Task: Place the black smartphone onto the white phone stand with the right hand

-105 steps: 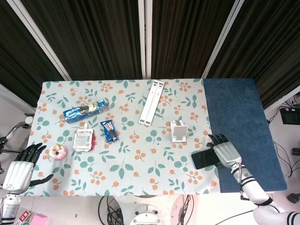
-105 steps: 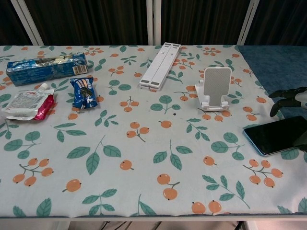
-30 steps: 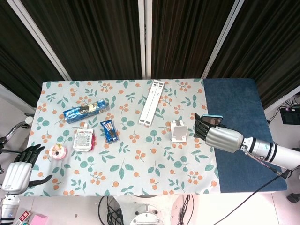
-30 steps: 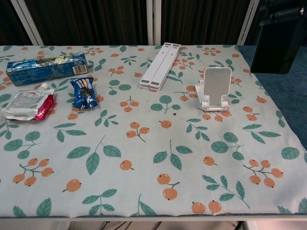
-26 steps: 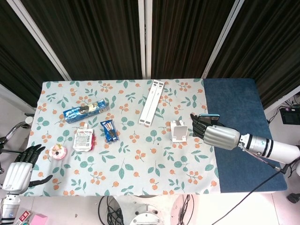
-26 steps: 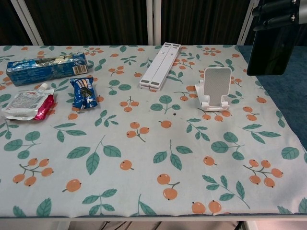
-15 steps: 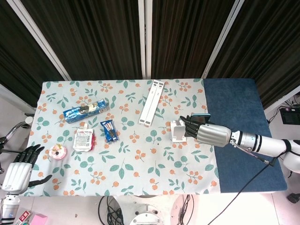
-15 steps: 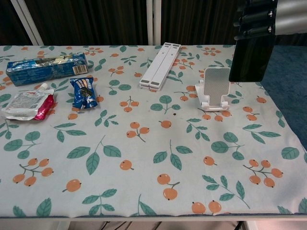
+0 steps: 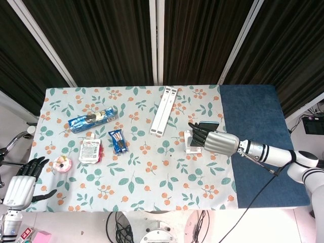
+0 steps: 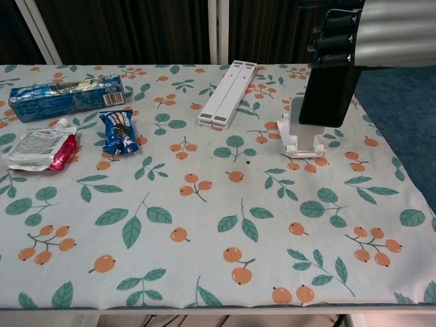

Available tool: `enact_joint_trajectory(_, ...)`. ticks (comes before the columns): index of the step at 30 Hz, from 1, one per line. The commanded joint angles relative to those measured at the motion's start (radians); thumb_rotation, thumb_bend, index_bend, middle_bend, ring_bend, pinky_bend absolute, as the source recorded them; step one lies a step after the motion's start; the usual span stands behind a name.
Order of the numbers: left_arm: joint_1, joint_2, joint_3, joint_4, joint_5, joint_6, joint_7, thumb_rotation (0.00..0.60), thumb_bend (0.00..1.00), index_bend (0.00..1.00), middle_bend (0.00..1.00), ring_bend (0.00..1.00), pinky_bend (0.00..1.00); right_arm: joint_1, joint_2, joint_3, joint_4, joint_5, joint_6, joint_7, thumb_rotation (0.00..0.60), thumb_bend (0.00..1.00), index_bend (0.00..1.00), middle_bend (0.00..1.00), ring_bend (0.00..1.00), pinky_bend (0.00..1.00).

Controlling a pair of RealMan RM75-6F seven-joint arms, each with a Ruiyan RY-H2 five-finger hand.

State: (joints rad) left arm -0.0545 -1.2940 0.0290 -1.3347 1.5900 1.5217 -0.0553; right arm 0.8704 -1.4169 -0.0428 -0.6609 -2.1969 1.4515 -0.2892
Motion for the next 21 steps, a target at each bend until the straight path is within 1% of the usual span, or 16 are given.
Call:
enact_joint_trajectory(1,0.0,0.0,0.0,0.003,-0.003,-0.003,-0.004,0.476,0.0,0.13,0.1,0.1,0.21,0.011,-0.014,-0.016,0.017,0.007,0.002,0.011,0.6,0.24,0.63,0.42,0.42,0.03)
enact_joint_trajectory(21,0.007,-0.004,-0.002,0.024,-0.006,0.008,-0.019,0.472,0.0,0.13,0.1,0.1,0.21,0.038,-0.09,-0.102,0.1,0.053,-0.012,0.029,0.6,0.24,0.63,0.4,0.4,0.02)
